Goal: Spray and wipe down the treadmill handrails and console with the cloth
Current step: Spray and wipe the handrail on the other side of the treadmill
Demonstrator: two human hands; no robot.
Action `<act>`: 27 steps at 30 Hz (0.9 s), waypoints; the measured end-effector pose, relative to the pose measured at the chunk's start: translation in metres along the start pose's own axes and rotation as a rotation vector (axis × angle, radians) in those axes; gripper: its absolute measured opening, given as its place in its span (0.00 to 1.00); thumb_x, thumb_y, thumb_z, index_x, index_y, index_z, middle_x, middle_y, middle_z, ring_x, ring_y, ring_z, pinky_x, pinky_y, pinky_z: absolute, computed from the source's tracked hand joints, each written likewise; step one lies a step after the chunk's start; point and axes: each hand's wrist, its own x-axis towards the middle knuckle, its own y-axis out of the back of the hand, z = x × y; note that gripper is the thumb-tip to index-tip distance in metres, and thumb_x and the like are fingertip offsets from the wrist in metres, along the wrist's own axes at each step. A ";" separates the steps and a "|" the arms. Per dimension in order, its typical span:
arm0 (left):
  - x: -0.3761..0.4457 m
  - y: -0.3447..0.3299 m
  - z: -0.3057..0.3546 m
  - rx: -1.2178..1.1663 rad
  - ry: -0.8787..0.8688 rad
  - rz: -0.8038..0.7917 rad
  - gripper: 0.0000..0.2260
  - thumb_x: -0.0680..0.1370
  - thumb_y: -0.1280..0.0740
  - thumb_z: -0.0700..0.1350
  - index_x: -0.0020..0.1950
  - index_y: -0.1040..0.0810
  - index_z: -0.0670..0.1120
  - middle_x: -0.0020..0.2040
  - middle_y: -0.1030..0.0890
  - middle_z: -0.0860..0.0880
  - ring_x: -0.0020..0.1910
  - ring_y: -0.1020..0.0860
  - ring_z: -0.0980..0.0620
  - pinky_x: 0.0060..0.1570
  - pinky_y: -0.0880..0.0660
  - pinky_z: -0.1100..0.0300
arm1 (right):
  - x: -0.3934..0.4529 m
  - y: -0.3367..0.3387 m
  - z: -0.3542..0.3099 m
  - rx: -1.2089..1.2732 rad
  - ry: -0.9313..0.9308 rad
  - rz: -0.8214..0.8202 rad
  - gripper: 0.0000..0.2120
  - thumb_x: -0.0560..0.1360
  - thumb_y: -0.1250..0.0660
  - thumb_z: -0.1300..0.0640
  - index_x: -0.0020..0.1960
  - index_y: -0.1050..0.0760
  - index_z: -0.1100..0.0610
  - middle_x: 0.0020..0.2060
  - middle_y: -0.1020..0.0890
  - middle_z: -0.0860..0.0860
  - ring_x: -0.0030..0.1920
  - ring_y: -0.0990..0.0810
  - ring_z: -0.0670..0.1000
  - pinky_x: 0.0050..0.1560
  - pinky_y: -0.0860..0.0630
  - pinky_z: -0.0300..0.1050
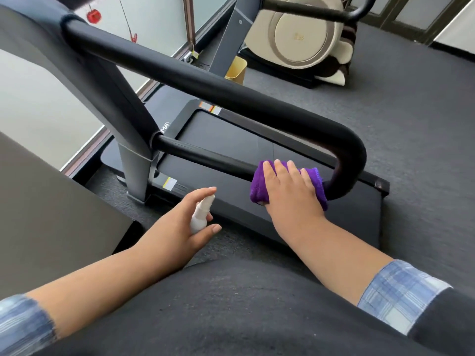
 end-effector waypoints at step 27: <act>-0.031 0.113 -0.099 0.114 0.132 0.066 0.32 0.74 0.28 0.53 0.63 0.45 0.80 0.50 0.24 0.66 0.51 0.23 0.68 0.51 0.30 0.70 | 0.173 0.017 -0.206 0.081 0.125 -0.017 0.24 0.78 0.34 0.50 0.70 0.35 0.57 0.52 0.21 0.52 0.51 0.19 0.56 0.50 0.29 0.51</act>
